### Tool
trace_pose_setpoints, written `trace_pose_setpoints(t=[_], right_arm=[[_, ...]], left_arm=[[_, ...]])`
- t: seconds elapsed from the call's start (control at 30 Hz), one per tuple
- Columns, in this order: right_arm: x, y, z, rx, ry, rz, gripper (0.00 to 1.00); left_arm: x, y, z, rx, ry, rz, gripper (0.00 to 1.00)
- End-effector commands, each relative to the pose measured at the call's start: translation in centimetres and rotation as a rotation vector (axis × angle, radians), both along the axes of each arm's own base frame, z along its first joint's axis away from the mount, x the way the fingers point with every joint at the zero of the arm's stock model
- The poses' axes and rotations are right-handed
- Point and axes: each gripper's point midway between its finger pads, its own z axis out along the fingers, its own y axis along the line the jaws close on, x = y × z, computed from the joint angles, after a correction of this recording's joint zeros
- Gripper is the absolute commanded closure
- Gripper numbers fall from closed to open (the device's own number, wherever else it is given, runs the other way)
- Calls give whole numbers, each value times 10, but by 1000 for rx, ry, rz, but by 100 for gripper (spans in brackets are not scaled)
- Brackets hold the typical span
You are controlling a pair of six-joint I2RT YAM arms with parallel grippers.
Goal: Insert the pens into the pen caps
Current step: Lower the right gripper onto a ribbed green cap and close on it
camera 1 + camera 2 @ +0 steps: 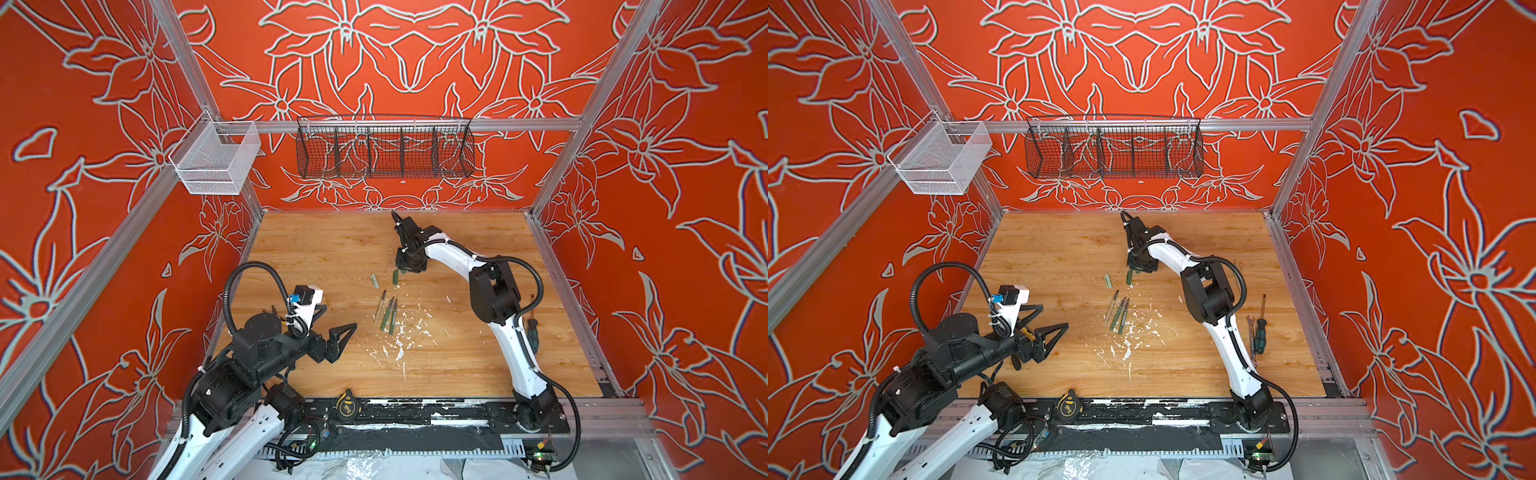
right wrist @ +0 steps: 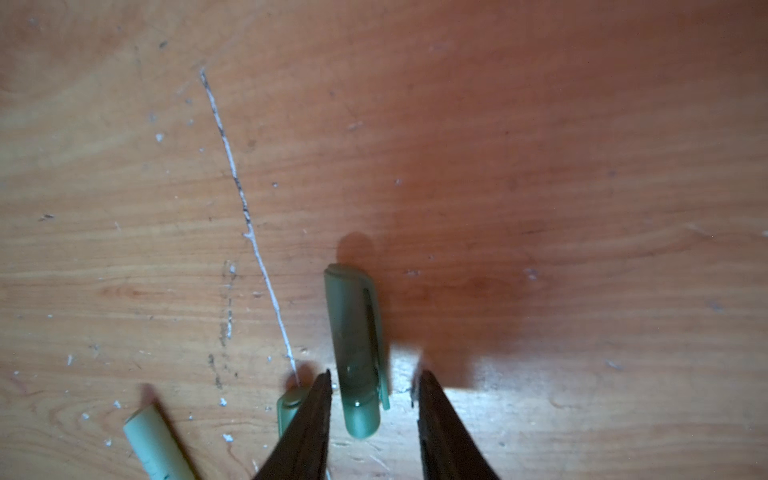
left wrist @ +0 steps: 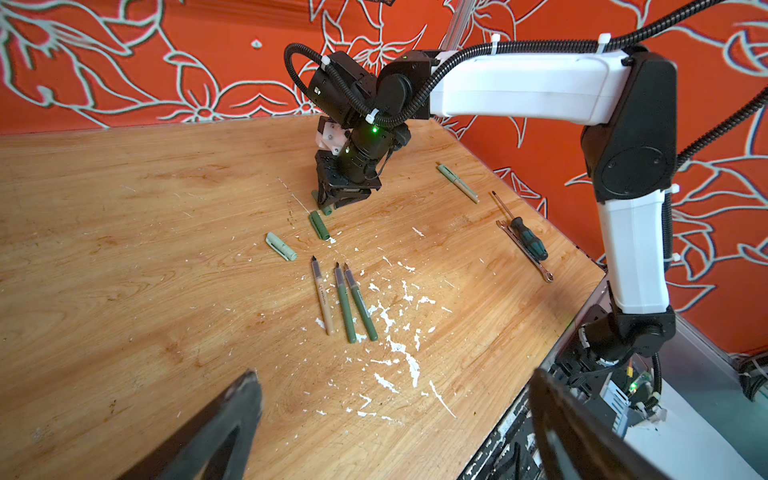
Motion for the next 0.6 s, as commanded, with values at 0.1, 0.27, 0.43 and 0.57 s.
trace_pose_setpoints(t=[0.1, 0.27, 0.43, 0.57], right_arm=[[4, -9, 1, -30, 3, -29, 63], [14, 2, 0, -34, 14, 46, 63], [9, 6, -13, -70, 92, 125, 64], [6, -2, -18, -116, 97, 135, 63]], left_arm=[[-3, -3, 0, -5, -7, -22, 3], [-4, -2, 1, -9, -9, -23, 3], [-4, -2, 3, -16, -20, -21, 3], [-4, -3, 3, -15, -18, -24, 3]])
